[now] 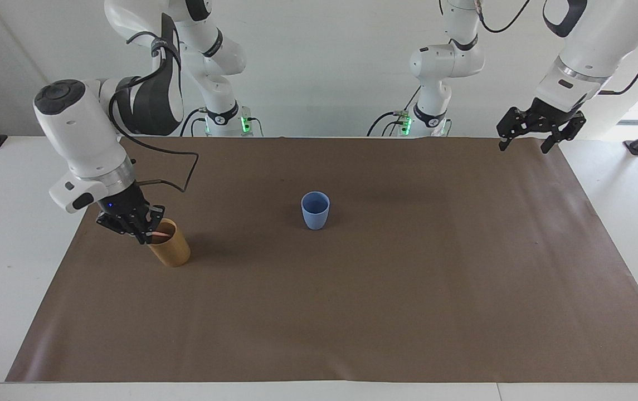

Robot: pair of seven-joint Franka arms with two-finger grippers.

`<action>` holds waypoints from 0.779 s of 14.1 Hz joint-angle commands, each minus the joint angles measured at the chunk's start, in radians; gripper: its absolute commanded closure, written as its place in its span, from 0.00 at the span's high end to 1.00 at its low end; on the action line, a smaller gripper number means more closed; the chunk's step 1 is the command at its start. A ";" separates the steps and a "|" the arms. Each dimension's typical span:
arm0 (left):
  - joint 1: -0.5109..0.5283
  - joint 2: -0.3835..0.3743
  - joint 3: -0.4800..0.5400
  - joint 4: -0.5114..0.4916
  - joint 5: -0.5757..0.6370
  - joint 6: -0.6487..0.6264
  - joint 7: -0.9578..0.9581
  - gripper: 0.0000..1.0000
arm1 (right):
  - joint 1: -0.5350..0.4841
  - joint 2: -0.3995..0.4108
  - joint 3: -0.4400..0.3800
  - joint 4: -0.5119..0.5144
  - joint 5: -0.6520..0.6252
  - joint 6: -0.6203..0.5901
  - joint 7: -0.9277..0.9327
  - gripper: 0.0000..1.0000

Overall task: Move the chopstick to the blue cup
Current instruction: 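Grasp the pink chopstick with the right gripper and lift it out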

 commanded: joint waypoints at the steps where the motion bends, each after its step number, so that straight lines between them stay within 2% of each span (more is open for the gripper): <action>1: 0.016 0.007 -0.008 0.017 0.016 -0.007 0.009 1.00 | -0.013 -0.102 0.003 -0.037 0.007 -0.033 -0.015 0.00; 5: 0.016 0.003 -0.008 0.013 0.016 -0.018 0.009 1.00 | 0.013 -0.193 0.014 -0.043 0.019 -0.047 -0.015 0.00; 8: 0.014 0.004 -0.008 0.013 0.014 -0.018 0.008 1.00 | 0.094 -0.202 0.023 -0.057 0.021 -0.014 -0.008 0.00; 11: 0.016 0.004 -0.008 0.013 0.014 -0.018 0.008 1.00 | 0.203 -0.247 0.030 -0.139 0.024 0.074 0.140 0.00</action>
